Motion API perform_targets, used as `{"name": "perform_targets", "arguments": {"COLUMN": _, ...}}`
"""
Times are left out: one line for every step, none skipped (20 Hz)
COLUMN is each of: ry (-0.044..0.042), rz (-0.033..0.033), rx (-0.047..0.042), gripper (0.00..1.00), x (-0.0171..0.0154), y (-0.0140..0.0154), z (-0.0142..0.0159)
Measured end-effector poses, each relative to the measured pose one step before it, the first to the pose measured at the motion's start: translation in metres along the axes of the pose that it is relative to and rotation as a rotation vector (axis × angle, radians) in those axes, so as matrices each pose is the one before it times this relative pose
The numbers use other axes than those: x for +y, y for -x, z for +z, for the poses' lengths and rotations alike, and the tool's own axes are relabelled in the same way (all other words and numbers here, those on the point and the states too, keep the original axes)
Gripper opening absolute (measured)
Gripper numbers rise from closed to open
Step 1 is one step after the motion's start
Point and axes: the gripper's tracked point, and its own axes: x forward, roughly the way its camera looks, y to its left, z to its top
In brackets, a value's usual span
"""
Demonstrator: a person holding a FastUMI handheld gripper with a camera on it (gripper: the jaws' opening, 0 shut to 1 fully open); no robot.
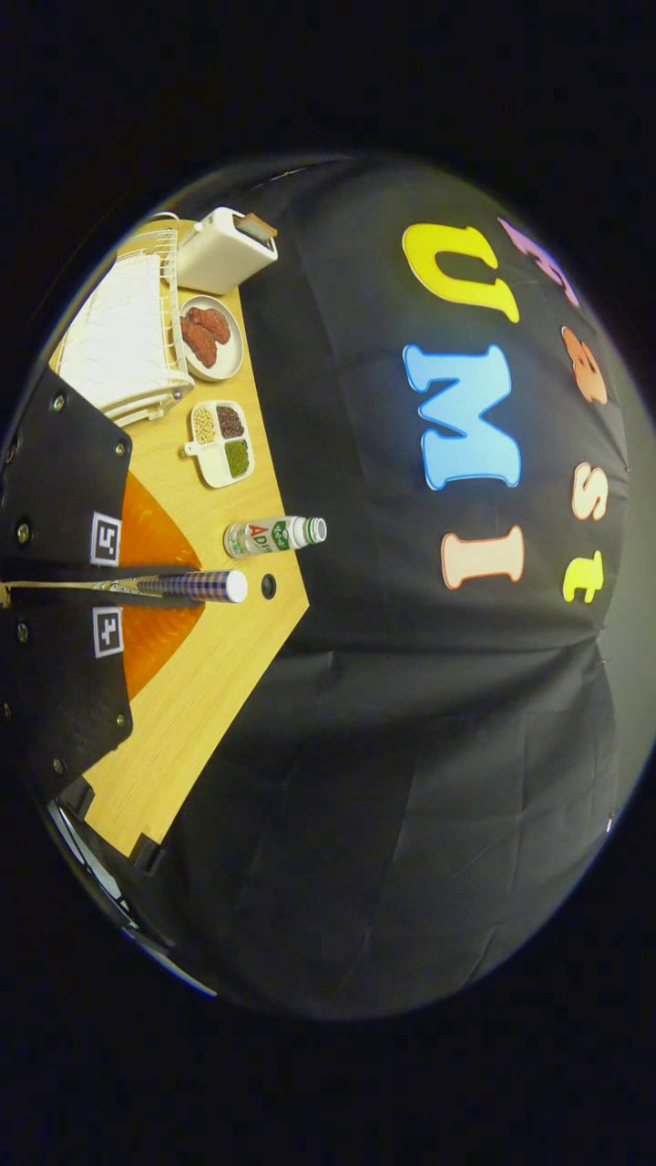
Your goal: Take the plate from the dish rack, then take the spoon from the basket and place it into the plate.
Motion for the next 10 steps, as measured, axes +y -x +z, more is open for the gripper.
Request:
{"name": "perform_targets", "arguments": {"ry": 0.01534, "rz": 0.01916, "rx": -0.00862, "gripper": 0.02, "x": 0.01051, "y": 0.01234, "z": -0.00114}}
{"name": "perform_targets", "arguments": {"ry": 0.01305, "rz": 0.02370, "rx": -0.00460, "gripper": 0.02, "x": 0.01101, "y": 0.01150, "z": -0.00179}}
{"name": "perform_targets", "arguments": {"ry": 0.01158, "rz": 0.02650, "rx": -0.00198, "gripper": 0.02, "x": 0.01180, "y": 0.01140, "z": -0.00422}}
{"name": "perform_targets", "arguments": {"ry": 0.00954, "rz": 0.02941, "rx": 0.00428, "gripper": 0.02, "x": 0.01262, "y": 0.01055, "z": -0.00507}}
{"name": "perform_targets", "arguments": {"ry": 0.00771, "rz": 0.03159, "rx": 0.00551, "gripper": 0.02, "x": 0.01388, "y": 0.01110, "z": -0.00752}}
{"name": "perform_targets", "arguments": {"ry": 0.00750, "rz": 0.03364, "rx": 0.00912, "gripper": 0.02, "x": 0.01381, "y": 0.00923, "z": -0.00832}}
{"name": "perform_targets", "arguments": {"ry": 0.00925, "rz": 0.03307, "rx": 0.01036, "gripper": 0.02, "x": 0.01307, "y": 0.01007, "z": -0.00794}}
{"name": "perform_targets", "arguments": {"ry": 0.00983, "rz": 0.03235, "rx": 0.00727, "gripper": 0.02, "x": 0.01374, "y": 0.00844, "z": -0.00656}}
{"name": "perform_targets", "arguments": {"ry": 0.01445, "rz": 0.02901, "rx": 0.00722, "gripper": 0.02, "x": 0.01327, "y": 0.00757, "z": -0.00734}}
{"name": "perform_targets", "arguments": {"ry": 0.01792, "rz": 0.02395, "rx": 0.00658, "gripper": 0.02, "x": 0.01183, "y": 0.00805, "z": -0.00651}}
